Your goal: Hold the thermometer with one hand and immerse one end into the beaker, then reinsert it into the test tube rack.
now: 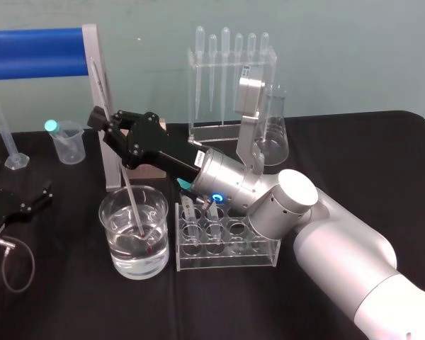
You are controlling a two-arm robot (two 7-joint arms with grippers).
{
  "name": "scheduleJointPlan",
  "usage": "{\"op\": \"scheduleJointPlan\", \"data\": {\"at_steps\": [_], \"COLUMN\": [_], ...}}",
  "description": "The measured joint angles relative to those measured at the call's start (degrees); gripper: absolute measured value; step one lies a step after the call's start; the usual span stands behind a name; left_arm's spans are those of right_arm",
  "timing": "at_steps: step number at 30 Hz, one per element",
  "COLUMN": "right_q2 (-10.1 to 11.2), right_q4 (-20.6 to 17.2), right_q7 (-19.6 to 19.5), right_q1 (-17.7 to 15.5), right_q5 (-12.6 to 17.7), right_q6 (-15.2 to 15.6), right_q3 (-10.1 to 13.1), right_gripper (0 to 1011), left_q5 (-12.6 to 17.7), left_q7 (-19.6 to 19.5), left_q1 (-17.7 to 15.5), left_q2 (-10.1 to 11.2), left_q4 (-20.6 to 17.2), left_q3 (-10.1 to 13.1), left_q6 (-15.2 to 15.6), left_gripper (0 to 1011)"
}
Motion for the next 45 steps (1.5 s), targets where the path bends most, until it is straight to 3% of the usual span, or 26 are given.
{"op": "scheduleJointPlan", "data": {"at_steps": [45], "right_q2": [0.0], "right_q4": [0.0], "right_q7": [0.0], "right_q1": [0.0], "right_q5": [0.0], "right_q6": [0.0], "right_q3": [0.0], "right_gripper": [56], "left_q5": [0.0], "left_q7": [0.0], "left_q1": [0.0], "left_q2": [0.0], "left_q4": [0.0], "left_q3": [0.0], "left_q6": [0.0], "left_gripper": [1008]}}
